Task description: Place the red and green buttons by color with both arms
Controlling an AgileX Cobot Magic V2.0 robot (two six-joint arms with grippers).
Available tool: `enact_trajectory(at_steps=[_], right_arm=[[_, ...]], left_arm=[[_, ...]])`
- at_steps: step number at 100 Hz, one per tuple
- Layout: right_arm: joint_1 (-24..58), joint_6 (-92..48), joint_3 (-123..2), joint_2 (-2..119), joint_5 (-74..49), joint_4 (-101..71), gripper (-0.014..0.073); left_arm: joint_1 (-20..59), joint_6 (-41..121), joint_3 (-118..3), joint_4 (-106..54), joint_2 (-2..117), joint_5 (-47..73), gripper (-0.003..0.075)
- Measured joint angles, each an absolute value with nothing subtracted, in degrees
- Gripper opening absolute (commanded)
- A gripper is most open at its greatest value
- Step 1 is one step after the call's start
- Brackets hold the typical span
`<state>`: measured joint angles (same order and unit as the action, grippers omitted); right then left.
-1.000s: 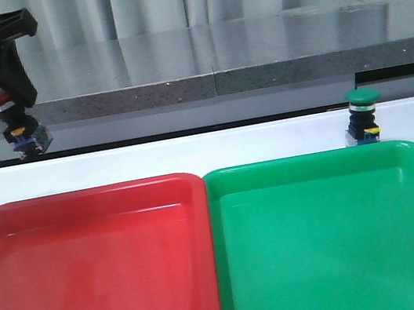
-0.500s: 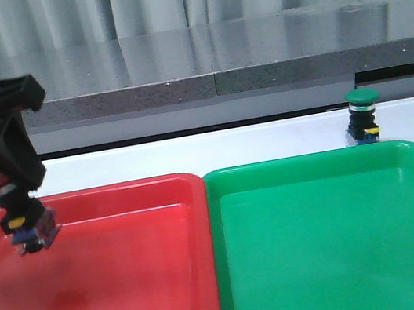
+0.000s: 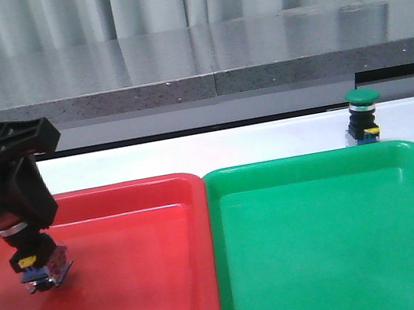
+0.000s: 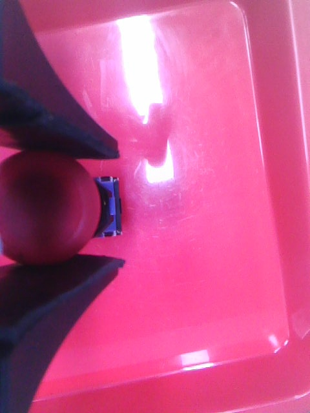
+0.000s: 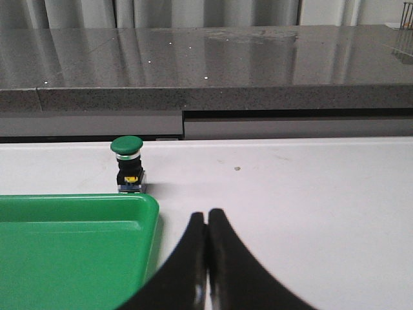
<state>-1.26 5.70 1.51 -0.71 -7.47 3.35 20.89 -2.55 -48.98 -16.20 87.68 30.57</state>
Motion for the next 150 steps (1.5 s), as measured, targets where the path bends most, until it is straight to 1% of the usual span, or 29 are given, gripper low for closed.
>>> enact_trajectory(at_steps=[9,16,23,28,35,39,68,86,93,100,104,105,107,112,114,117,122,150], right_arm=[[-1.3,5.7,1.5,-0.7,-7.5,3.4,-0.0064],[-1.3,5.7,1.5,-0.7,-7.5,3.4,-0.0064],[-1.3,5.7,1.5,-0.7,-7.5,3.4,-0.0064],[-1.3,5.7,1.5,-0.7,-7.5,3.4,-0.0064],[-1.3,5.7,1.5,-0.7,-7.5,3.4,-0.0064],[-1.3,5.7,1.5,-0.7,-7.5,3.4,-0.0064],[-1.3,5.7,1.5,-0.7,-7.5,3.4,-0.0064],[-1.3,5.7,1.5,-0.7,-7.5,3.4,-0.0064],[-1.3,5.7,1.5,-0.7,-7.5,3.4,-0.0064],[-1.3,5.7,1.5,-0.7,-7.5,3.4,-0.0064],[-1.3,5.7,1.5,-0.7,-7.5,3.4,-0.0064],[-1.3,5.7,1.5,-0.7,-7.5,3.4,-0.0064],[-1.3,5.7,1.5,-0.7,-7.5,3.4,-0.0064],[-1.3,5.7,1.5,-0.7,-7.5,3.4,-0.0064],[-1.3,5.7,1.5,-0.7,-7.5,3.4,-0.0064],[-1.3,5.7,1.5,-0.7,-7.5,3.4,-0.0064],[-1.3,5.7,1.5,-0.7,-7.5,3.4,-0.0064],[-1.3,5.7,1.5,-0.7,-7.5,3.4,-0.0064]], left_arm=[[20.9,-2.5,-49.0,-16.2,88.7,30.6,0.0280],[20.9,-2.5,-49.0,-16.2,89.6,30.6,0.0330],[20.9,-2.5,-49.0,-16.3,89.7,30.5,0.0404],[20.9,-2.5,-49.0,-16.4,89.7,30.5,0.0473],[20.9,-2.5,-49.0,-16.7,89.7,30.5,0.0538],[20.9,-2.5,-49.0,-16.8,89.7,30.5,0.0548],[20.9,-2.5,-49.0,-18.1,89.4,30.5,0.0547],[20.9,-2.5,-49.0,-18.3,84.5,29.9,0.0544],[20.9,-2.5,-49.0,-18.3,81.4,29.6,0.0510],[20.9,-2.5,-49.0,-18.3,77.9,29.6,0.0423],[20.9,-2.5,-49.0,-18.3,76.1,29.6,0.0350],[20.9,-2.5,-49.0,-18.3,75.4,29.6,0.0322],[20.9,-2.5,-49.0,-18.2,74.3,29.6,0.0294],[20.9,-2.5,-49.0,-18.1,71.9,29.6,0.0176],[20.9,-2.5,-49.0,-17.9,70.8,29.6,0.0146],[20.9,-2.5,-49.0,-17.7,69.5,29.6,0.0073],[20.9,-2.5,-49.0,-17.0,67.2,29.9,-0.0019],[20.3,-2.5,-48.4,-14.4,56.8,31.8,-0.0020]])
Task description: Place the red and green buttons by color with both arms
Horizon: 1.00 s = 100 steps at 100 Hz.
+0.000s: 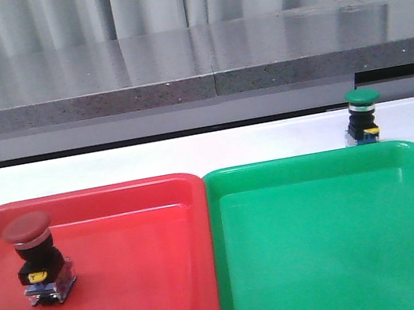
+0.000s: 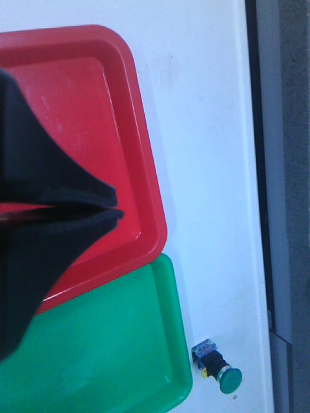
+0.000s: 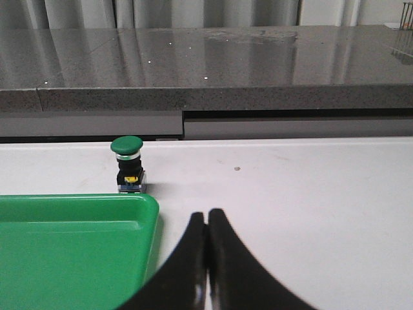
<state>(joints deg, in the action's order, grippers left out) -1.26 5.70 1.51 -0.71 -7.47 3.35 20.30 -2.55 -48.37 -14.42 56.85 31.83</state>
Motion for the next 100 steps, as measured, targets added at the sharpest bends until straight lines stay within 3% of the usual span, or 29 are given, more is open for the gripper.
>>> enact_trajectory(at_steps=[69,100], right_arm=[[-1.3,5.7,1.5,-0.7,-7.5,3.4,-0.0064],[-1.3,5.7,1.5,-0.7,-7.5,3.4,-0.0064]], left_arm=[[4.8,-2.5,-33.5,-5.3,29.2,35.2,-0.0020],[2.9,-2.5,-23.5,-5.1,18.4,30.3,-0.0020]])
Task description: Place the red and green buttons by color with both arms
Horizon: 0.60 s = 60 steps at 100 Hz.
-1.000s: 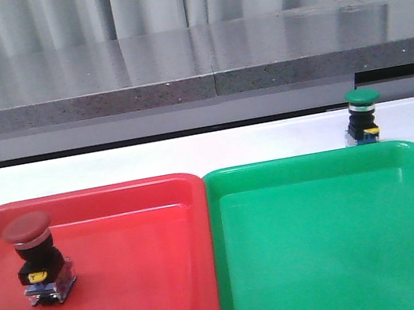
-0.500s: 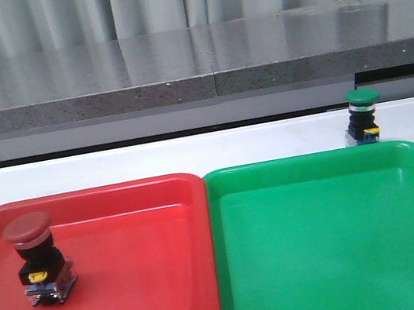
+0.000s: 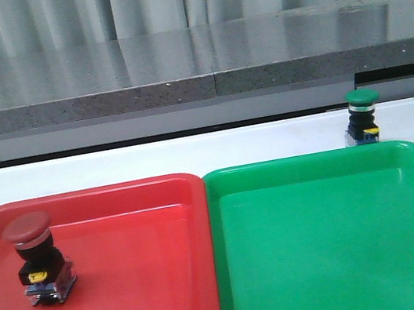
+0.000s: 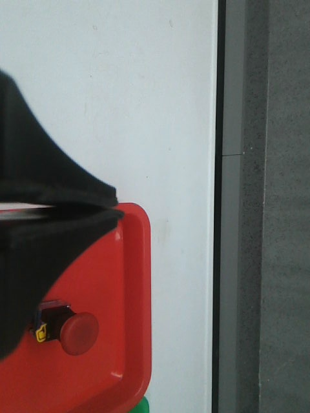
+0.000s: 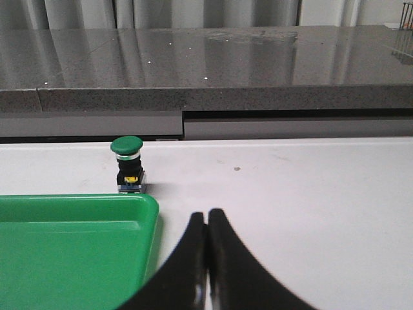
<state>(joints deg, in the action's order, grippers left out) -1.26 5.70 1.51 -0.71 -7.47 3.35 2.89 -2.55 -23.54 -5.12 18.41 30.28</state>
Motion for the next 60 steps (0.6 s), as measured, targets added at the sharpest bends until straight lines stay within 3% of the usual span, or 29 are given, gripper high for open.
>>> enact_trajectory(at_steps=[24,44,60], right_arm=[[-1.3,5.7,1.5,-0.7,-7.5,3.4,-0.0064],[-1.3,5.7,1.5,-0.7,-7.5,3.4,-0.0064],[-1.3,5.7,1.5,-0.7,-7.5,3.4,-0.0064]], left_arm=[[2.9,-2.5,-13.4,-4.1,9.7,21.0,-0.0020],[2.9,-2.5,-4.2,-0.8,5.5,4.7,-0.0020],[2.9,-2.5,-0.3,-1.8,1.6,1.6,-0.0020]])
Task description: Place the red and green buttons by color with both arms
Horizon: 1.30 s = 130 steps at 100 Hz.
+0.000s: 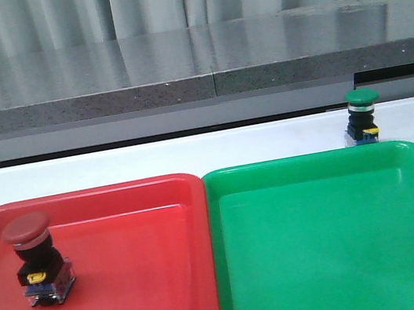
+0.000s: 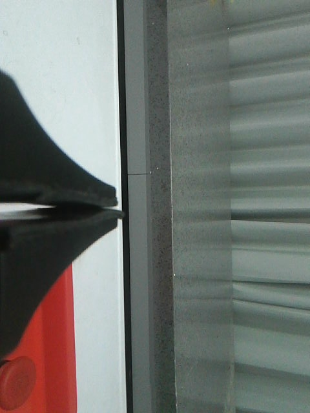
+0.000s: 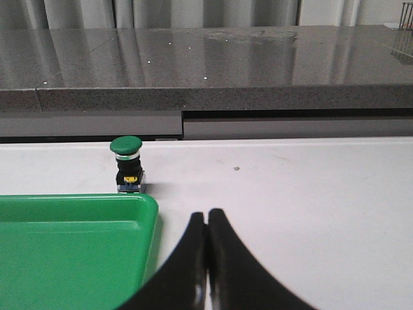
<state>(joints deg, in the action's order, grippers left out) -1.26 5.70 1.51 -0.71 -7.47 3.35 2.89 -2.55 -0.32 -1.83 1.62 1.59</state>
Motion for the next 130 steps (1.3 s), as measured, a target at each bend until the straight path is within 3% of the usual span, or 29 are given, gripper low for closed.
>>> enact_trajectory(at_steps=[130], right_arm=[[-1.3,5.7,1.4,-0.7,-8.2,3.4,-0.0064]], left_arm=[[2.9,-2.5,0.1,-3.9,-0.2,4.4,-0.0020]])
